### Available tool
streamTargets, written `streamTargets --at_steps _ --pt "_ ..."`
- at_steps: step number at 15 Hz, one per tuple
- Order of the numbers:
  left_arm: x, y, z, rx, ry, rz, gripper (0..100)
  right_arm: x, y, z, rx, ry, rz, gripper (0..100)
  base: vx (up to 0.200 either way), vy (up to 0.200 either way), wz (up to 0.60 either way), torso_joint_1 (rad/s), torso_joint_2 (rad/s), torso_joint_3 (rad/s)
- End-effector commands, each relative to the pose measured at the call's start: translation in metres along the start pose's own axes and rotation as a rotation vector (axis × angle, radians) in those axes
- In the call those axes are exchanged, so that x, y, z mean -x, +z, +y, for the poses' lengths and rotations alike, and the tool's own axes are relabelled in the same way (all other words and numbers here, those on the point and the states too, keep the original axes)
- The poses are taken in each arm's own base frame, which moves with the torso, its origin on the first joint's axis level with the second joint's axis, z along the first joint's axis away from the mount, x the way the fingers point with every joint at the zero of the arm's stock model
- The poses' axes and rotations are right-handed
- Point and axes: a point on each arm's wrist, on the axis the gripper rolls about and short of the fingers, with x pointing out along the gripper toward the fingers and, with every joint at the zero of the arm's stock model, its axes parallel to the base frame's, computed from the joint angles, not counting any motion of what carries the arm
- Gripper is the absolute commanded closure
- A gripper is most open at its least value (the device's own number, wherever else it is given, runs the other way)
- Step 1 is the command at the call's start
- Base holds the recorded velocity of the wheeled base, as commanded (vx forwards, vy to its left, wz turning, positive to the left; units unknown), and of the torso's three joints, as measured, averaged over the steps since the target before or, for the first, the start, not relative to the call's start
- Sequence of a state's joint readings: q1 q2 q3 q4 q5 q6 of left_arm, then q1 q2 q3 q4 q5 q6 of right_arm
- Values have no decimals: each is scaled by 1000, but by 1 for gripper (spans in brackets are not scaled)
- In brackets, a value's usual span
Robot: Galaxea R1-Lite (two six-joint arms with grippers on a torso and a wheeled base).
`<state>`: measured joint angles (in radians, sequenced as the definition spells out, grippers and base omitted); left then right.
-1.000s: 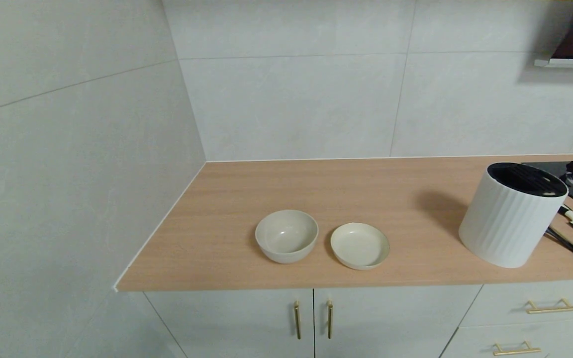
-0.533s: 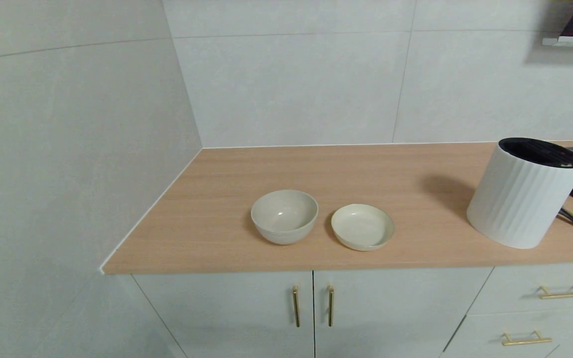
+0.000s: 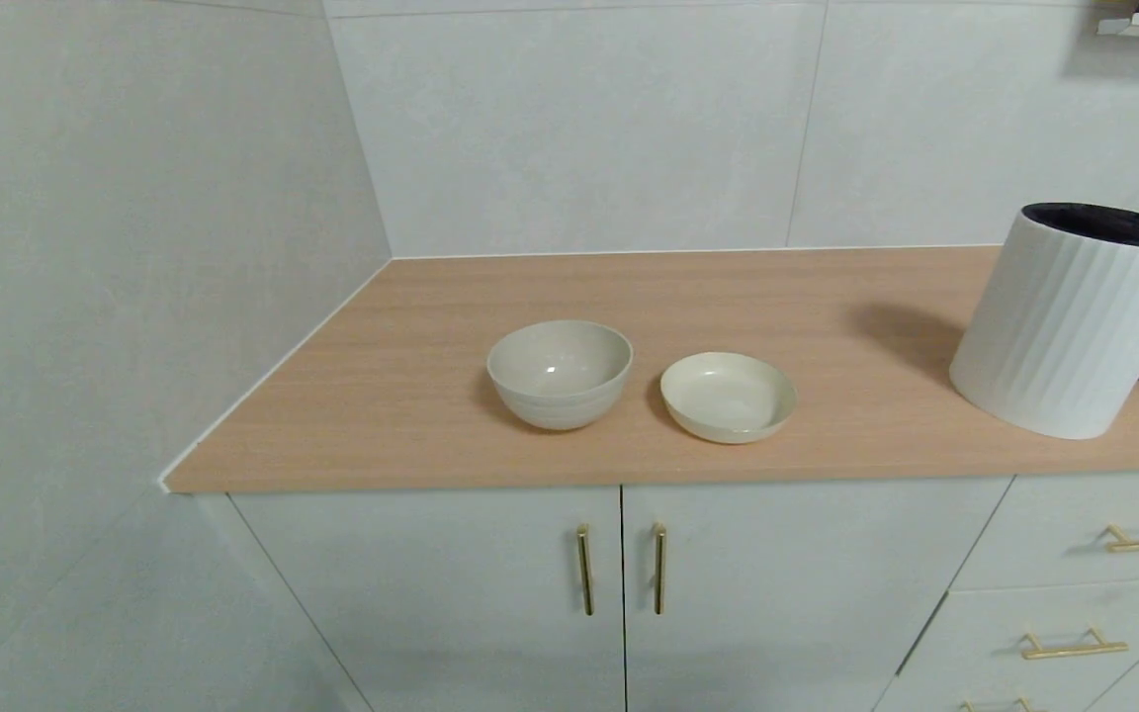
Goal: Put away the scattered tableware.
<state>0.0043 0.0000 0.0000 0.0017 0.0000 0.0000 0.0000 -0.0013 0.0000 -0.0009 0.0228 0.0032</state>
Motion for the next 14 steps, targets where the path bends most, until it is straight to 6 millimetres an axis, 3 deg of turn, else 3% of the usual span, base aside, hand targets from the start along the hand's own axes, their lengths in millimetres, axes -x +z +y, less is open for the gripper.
streamTargets --at_steps 1,14 --pt "0 0 0 0 0 1 0 0 0 0 0 0 1 0 0 0 0 -193 496 281" --pt "0 0 0 -2 0 1 0 0 0 0 0 0 1 0 0 0 0 -162 468 305"
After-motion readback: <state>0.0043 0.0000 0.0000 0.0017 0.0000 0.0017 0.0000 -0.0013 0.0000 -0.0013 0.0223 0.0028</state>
